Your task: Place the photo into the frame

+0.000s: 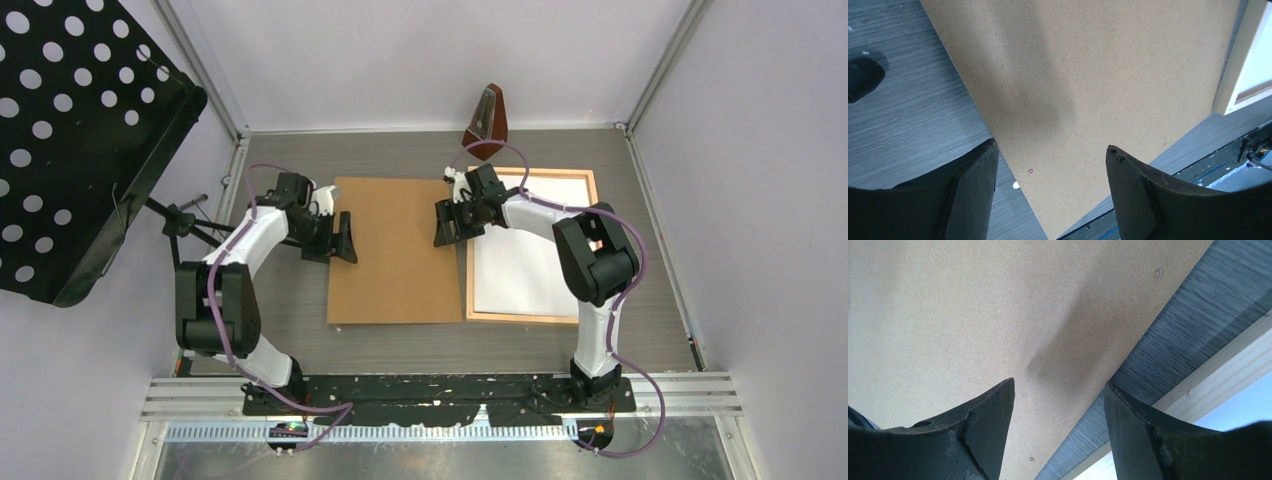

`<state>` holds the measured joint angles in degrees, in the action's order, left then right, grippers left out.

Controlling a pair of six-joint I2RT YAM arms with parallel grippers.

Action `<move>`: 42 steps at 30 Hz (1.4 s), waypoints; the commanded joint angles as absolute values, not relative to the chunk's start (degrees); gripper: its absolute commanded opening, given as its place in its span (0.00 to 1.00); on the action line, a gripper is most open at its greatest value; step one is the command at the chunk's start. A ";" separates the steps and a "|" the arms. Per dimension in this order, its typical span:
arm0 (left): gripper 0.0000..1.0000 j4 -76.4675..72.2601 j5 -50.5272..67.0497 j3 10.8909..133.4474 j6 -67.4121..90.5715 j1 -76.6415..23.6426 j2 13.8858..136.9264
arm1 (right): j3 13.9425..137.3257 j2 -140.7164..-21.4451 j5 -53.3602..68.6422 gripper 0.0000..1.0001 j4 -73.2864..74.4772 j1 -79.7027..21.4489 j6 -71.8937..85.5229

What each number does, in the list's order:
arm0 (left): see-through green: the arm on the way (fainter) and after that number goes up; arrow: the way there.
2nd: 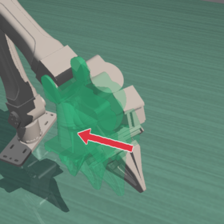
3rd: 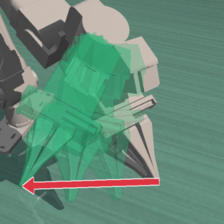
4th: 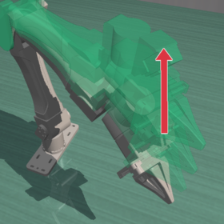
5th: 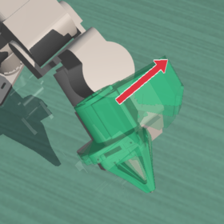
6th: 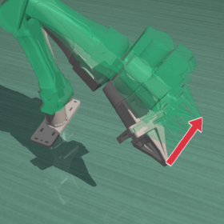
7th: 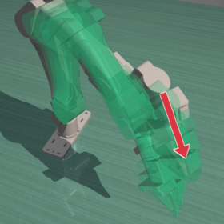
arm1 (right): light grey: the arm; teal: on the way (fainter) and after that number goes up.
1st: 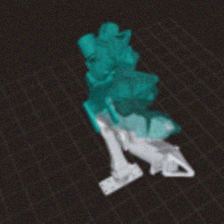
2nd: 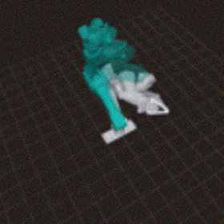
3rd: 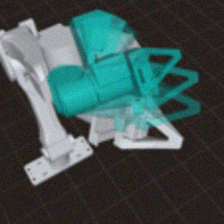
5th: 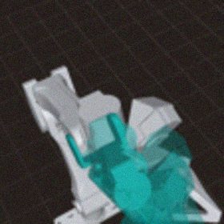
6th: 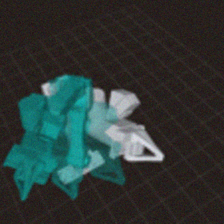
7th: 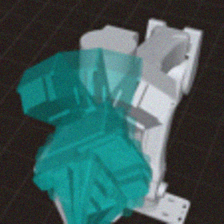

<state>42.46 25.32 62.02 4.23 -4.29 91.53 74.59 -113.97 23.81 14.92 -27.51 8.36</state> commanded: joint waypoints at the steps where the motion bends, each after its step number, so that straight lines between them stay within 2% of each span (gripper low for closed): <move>1: 0.72 35.64 40.67 64.29 4.66 -5.63 87.05 | 73.13 -113.89 28.21 0.71 16.46 -29.44 9.57; 25: 0.69 26.99 56.86 65.99 11.90 -6.23 80.98 | 72.43 -115.39 34.30 0.70 13.54 -29.48 9.96; 42: 0.64 24.16 59.91 66.85 14.22 -10.62 81.11 | 69.05 -117.16 45.50 0.71 6.34 -25.50 9.86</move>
